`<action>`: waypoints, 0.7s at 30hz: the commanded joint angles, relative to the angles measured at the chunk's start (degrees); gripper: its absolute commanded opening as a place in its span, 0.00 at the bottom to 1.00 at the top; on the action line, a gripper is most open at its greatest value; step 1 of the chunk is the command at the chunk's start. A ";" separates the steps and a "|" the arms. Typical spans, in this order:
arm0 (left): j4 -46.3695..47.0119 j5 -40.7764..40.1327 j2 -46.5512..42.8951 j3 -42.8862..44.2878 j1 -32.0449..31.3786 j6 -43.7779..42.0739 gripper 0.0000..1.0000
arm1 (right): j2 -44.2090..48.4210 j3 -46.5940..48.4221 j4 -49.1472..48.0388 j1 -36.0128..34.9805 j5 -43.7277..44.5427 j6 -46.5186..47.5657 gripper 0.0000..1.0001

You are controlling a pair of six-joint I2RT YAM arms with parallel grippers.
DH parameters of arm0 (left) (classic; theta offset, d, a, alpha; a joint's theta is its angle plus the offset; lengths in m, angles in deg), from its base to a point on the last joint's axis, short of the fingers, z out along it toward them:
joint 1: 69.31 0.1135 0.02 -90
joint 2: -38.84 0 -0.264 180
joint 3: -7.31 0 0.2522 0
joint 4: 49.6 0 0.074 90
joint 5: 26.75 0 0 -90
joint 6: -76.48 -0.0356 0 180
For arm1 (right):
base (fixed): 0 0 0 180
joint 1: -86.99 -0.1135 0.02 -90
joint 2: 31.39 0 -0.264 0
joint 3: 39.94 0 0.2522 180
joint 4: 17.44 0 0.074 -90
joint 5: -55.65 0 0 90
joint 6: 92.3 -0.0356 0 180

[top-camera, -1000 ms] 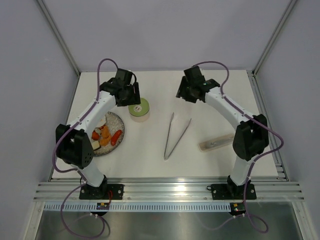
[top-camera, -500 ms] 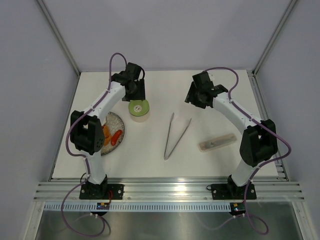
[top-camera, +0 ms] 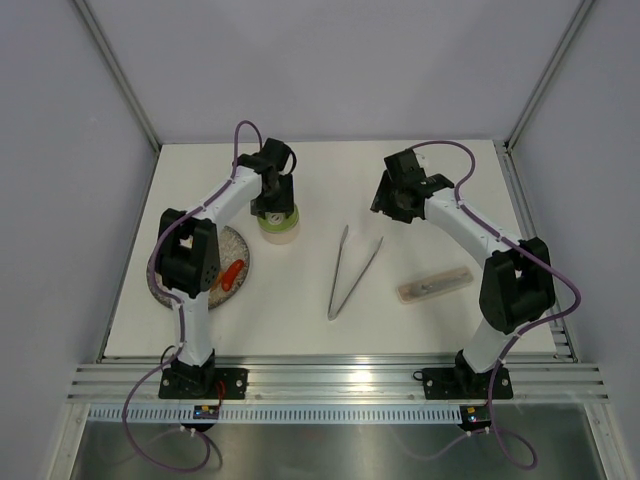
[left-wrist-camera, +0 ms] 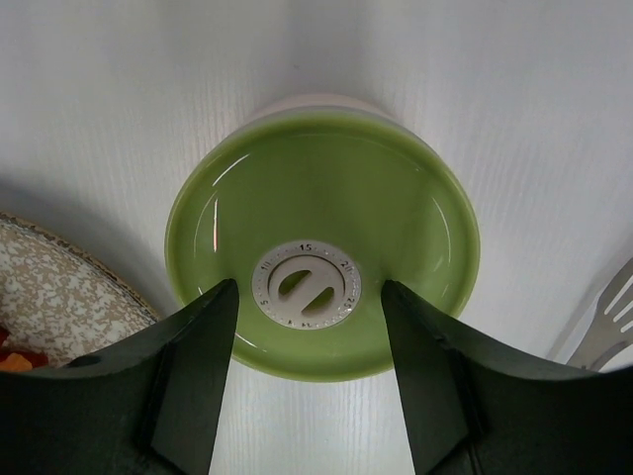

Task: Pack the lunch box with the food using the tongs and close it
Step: Close the box lid on the packing box.

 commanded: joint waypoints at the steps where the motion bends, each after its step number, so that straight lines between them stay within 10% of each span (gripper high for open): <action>1: -1.83 0.65 1.29 -1.95 -0.28 0.75 0.63 | 1.71 -0.20 -1.32 -0.27 1.34 0.02 0.61; 21: -0.25 -4.62 -3.73 5.26 -1.77 1.01 0.64 | 6.02 -2.48 -0.97 -0.18 1.86 -0.42 0.62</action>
